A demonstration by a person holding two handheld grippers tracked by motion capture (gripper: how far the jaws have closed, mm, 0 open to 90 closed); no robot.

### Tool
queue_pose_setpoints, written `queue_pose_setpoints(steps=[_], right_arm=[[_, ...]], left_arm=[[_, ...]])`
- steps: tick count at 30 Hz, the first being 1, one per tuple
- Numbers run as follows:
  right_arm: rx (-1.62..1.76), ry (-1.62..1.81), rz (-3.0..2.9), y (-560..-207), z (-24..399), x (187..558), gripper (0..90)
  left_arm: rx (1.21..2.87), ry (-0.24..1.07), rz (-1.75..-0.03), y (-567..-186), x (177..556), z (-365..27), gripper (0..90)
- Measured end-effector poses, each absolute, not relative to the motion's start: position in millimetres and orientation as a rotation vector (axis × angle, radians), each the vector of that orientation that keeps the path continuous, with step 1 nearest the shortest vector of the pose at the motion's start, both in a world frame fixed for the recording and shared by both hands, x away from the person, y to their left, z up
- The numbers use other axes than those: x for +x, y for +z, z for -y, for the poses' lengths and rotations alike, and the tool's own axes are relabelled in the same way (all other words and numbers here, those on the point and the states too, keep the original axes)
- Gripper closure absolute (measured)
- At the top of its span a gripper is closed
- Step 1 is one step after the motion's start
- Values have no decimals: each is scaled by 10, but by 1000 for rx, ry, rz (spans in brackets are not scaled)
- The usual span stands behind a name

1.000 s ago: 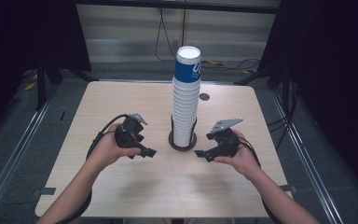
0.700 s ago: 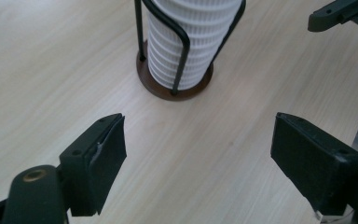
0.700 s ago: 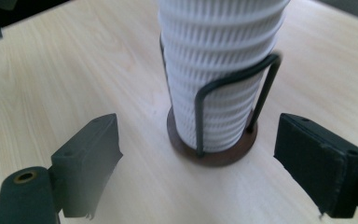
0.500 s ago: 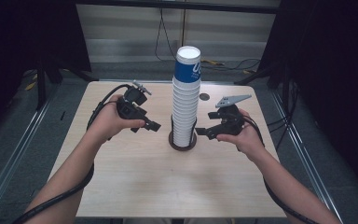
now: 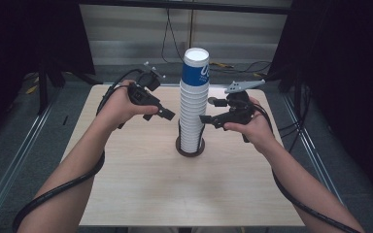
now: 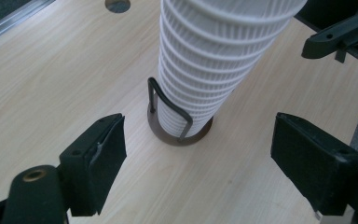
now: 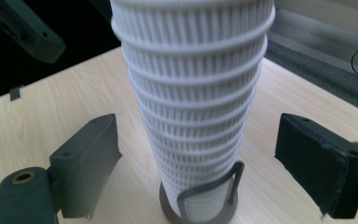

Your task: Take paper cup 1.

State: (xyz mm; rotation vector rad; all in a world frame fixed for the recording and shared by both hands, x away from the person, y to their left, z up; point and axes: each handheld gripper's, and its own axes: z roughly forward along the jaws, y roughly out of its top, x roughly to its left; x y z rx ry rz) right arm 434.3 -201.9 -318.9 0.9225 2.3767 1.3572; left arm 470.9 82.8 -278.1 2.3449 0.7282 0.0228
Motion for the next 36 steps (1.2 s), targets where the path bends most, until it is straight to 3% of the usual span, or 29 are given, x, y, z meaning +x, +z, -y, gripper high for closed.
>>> queue_pose_setpoints(steps=[15,36], right_arm=[[878,1398,-2331,-2918,1801,4525,121],[897,1465,-2289,-2966,1746,4549,126]], left_arm=[[2352,11,-696,-2579,4787,-705,176],[2253,72,-664,-2109,4908,-322,163]])
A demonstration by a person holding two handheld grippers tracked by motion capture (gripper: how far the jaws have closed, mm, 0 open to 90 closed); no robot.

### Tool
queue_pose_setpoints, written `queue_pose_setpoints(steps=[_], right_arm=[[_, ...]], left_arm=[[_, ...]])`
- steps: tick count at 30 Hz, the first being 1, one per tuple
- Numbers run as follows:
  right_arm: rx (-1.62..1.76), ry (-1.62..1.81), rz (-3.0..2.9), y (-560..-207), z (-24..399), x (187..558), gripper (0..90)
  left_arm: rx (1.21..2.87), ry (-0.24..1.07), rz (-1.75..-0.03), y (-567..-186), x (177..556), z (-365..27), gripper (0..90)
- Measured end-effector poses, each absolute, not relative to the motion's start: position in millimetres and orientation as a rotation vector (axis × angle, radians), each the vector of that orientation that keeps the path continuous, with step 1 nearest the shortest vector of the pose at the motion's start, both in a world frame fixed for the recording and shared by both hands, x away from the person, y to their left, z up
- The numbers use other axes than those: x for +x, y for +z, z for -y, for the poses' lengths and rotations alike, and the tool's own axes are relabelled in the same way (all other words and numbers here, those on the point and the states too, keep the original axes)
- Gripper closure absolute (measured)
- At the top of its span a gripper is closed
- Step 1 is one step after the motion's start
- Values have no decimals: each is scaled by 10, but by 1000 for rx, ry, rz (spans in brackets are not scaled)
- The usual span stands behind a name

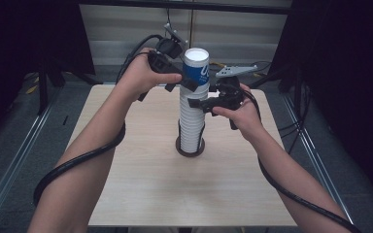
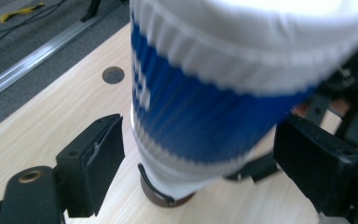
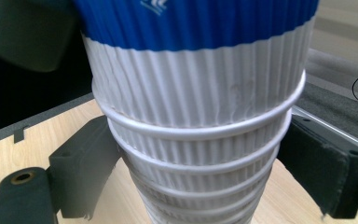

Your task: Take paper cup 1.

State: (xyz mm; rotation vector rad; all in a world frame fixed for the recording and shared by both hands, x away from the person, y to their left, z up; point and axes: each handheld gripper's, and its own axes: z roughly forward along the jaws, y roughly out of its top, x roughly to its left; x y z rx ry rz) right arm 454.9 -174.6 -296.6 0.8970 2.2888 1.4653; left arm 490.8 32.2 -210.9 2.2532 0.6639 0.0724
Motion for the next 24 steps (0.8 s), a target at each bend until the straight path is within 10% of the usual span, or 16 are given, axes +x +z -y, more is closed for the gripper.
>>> queue_pose_setpoints(steps=[24], right_arm=[[924,1451,-2268,-2958,1694,4536,117]], left_arm=[[2235,139,-662,-2166,4903,-148,175]])
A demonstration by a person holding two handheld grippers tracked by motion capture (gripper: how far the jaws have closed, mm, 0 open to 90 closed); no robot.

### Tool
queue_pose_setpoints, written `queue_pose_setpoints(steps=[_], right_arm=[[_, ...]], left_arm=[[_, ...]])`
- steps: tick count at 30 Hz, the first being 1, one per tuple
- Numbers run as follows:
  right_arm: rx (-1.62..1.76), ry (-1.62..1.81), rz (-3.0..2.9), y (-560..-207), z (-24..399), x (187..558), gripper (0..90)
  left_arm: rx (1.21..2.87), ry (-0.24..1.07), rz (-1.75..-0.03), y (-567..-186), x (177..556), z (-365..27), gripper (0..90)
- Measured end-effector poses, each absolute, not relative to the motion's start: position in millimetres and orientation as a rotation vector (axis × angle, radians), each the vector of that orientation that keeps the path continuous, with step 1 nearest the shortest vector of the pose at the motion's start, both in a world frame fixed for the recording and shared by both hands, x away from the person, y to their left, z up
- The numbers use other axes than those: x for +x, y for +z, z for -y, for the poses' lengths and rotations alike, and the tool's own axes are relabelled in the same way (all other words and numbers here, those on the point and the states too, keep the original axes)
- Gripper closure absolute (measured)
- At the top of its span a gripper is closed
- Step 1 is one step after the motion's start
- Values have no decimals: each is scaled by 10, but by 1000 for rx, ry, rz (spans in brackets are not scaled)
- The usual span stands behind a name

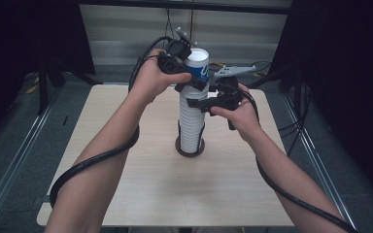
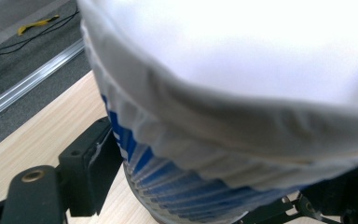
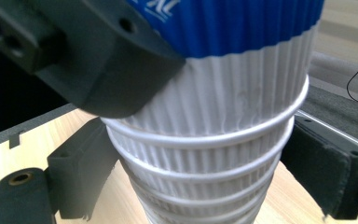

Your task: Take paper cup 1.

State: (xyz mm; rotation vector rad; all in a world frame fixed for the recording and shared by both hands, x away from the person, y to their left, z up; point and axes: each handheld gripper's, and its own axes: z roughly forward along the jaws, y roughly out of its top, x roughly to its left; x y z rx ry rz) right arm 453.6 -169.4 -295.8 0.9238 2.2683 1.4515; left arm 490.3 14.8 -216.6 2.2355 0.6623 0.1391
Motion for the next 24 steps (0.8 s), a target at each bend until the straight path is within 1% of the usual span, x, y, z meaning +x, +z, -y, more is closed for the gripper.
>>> queue_pose_setpoints(steps=[8,15,24], right_arm=[[913,1446,-2254,-2960,1675,4527,119],[924,1440,-2255,-2955,1673,4520,121],[929,1443,-2250,-2960,1679,4513,121]], left_arm=[[2231,140,-675,-2132,4890,-150,183],[2164,131,-684,-1979,4874,-224,208],[2165,139,-687,-1840,4845,-258,207]])
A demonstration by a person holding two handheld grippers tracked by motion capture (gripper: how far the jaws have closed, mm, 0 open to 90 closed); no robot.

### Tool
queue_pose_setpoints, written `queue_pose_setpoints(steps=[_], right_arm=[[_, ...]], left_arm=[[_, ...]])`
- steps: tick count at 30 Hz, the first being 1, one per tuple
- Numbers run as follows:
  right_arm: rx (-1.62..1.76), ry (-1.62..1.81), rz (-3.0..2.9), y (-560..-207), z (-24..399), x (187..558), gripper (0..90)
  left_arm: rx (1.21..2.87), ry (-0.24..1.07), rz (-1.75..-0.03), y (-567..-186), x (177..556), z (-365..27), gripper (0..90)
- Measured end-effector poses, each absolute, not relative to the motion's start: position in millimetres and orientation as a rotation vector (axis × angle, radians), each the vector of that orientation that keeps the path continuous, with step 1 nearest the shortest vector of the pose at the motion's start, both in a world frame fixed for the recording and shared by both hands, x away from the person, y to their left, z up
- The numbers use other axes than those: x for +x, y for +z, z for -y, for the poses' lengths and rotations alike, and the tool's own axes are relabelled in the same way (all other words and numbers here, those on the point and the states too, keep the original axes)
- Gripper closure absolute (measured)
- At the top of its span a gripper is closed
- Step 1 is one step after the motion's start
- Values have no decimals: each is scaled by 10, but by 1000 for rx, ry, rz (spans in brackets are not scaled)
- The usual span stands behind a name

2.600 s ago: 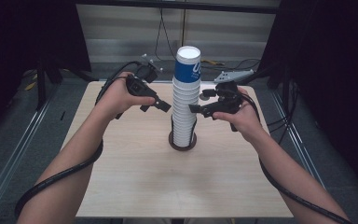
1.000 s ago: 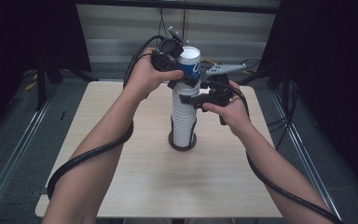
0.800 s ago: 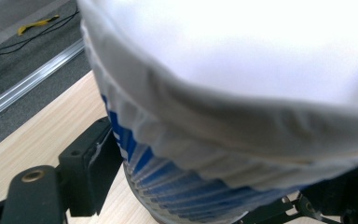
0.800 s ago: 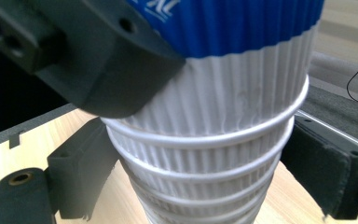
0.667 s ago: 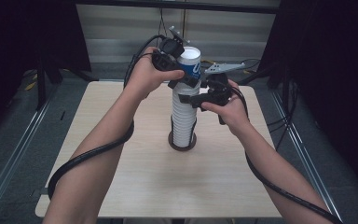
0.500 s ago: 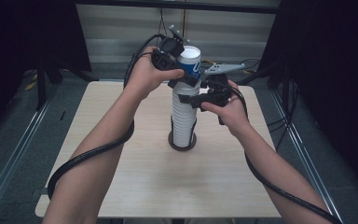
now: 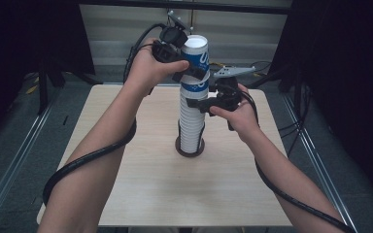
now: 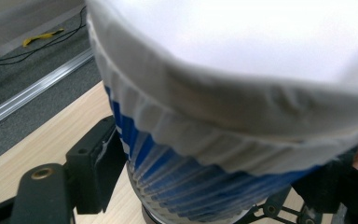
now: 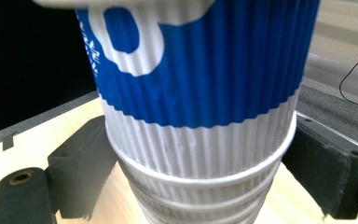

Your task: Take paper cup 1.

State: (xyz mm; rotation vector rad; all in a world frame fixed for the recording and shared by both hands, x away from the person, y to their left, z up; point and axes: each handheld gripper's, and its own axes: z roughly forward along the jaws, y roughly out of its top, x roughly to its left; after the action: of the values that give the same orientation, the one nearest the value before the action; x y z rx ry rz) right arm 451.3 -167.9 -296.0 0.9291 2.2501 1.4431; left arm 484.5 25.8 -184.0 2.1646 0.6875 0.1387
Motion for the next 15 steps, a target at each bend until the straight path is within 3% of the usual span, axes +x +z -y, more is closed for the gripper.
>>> queue_pose_setpoints(steps=[15], right_arm=[[935,1443,-2256,-2961,1689,4507,122]], left_arm=[[2170,173,-706,-1593,4842,-262,209]])
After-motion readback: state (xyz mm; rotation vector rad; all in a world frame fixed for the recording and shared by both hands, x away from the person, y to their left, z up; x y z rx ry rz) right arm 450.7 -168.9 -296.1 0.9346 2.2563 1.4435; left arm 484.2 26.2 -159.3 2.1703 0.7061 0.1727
